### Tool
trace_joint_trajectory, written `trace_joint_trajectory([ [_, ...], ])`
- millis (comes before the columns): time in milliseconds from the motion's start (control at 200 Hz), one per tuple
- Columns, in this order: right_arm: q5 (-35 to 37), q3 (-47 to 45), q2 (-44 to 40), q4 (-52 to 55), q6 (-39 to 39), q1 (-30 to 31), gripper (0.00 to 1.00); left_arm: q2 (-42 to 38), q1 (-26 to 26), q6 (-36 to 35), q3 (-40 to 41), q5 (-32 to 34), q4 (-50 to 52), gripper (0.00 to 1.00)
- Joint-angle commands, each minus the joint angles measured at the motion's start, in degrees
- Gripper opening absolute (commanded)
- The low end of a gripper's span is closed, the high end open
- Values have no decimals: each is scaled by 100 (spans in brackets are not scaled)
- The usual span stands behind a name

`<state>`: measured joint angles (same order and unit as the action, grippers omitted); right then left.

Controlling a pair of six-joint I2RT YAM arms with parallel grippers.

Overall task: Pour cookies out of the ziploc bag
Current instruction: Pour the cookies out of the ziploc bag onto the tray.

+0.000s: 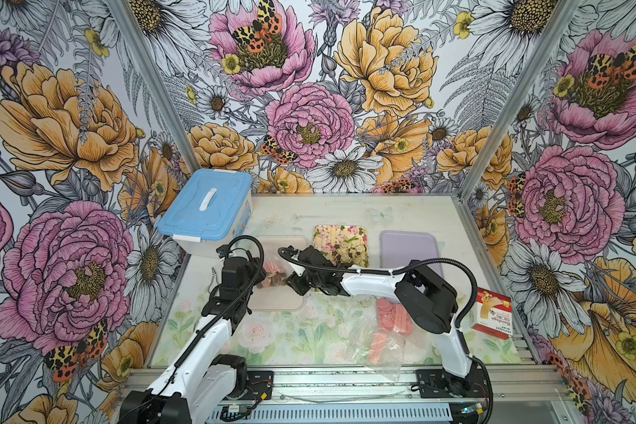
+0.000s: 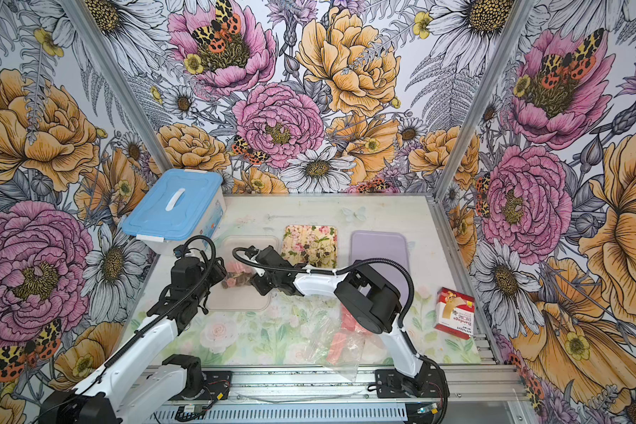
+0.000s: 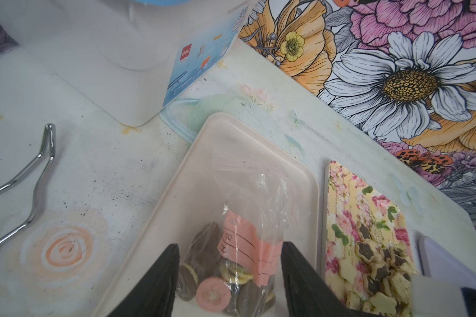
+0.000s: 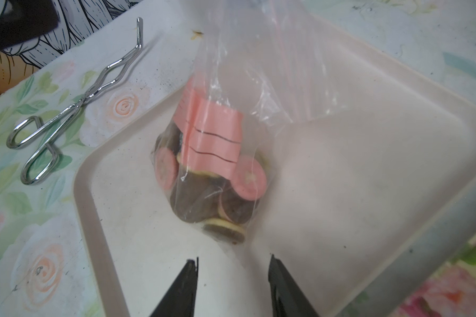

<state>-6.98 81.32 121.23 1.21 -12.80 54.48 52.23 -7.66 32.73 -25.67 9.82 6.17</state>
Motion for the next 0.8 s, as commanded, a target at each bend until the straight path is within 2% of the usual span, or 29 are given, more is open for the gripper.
trace_joint_trajectory([
  [0,-151,249,244,77,-49,28,45,-85,75,141,97,-139,-187,61],
  [270,-160,425,520,195,-100,28,43,-377,126,137,176,6,-156,62],
  [791,-269,637,789,388,-105,54,36,-406,133,111,202,-24,-218,63],
])
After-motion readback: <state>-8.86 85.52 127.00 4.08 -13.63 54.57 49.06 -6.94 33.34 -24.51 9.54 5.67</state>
